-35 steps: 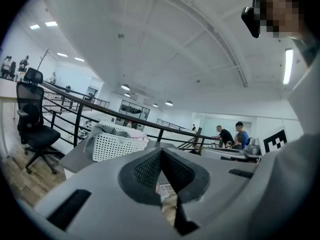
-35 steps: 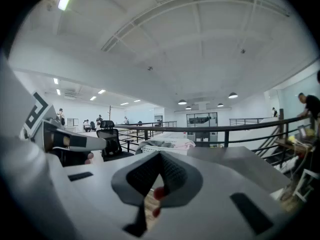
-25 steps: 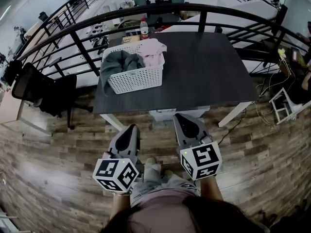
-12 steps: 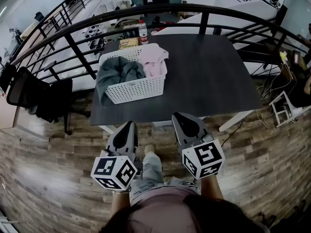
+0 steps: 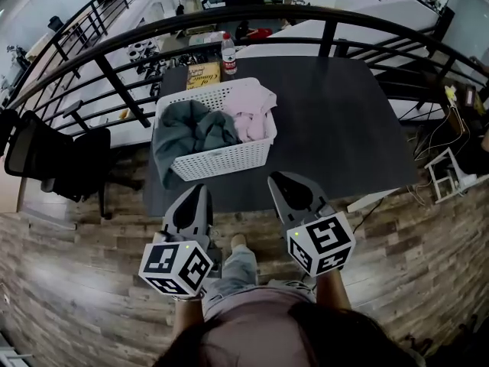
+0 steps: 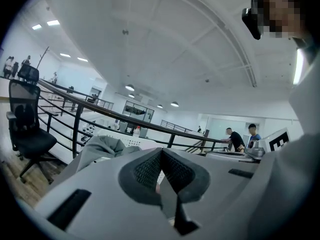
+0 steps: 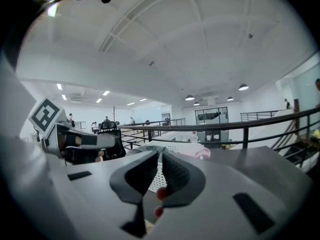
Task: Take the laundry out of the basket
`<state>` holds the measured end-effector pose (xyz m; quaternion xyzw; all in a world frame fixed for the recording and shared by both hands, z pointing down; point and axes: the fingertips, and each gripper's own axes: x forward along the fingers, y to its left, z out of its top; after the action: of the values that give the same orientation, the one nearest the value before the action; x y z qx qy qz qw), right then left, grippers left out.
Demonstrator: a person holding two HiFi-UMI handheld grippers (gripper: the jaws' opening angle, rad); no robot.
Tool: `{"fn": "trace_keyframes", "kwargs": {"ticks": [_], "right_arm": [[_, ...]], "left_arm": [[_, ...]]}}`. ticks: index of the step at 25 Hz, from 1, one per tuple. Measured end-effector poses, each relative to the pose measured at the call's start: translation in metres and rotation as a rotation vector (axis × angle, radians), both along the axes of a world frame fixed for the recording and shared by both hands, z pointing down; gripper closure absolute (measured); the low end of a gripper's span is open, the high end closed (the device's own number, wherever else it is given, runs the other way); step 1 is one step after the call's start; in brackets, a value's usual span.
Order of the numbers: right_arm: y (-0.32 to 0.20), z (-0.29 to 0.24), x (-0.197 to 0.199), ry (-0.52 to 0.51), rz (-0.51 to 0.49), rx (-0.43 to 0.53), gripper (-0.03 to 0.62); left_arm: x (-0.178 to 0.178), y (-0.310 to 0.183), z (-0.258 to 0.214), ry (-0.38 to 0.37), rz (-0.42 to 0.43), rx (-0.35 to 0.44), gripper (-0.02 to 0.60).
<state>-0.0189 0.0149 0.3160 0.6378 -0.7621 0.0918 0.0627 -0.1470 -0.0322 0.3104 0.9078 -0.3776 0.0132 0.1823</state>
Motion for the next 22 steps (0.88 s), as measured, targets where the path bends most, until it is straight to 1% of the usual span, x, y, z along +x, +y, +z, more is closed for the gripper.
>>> {"fn": "trace_keyframes", "kwargs": {"ticks": [5, 14, 22], "right_arm": [[-0.043, 0.001, -0.010, 0.006, -0.036, -0.016, 0.533], [-0.111, 0.008, -0.027, 0.008, -0.106, -0.053, 0.470], [-0.167, 0.013, -0.044, 0.067, -0.174, -0.092, 0.398]], "left_arm": [[-0.005, -0.040, -0.003, 0.009, -0.003, 0.004, 0.583], [-0.032, -0.108, -0.005, 0.034, -0.052, 0.009, 0.583], [-0.062, -0.159, -0.007, 0.057, -0.101, 0.018, 0.583]]}}
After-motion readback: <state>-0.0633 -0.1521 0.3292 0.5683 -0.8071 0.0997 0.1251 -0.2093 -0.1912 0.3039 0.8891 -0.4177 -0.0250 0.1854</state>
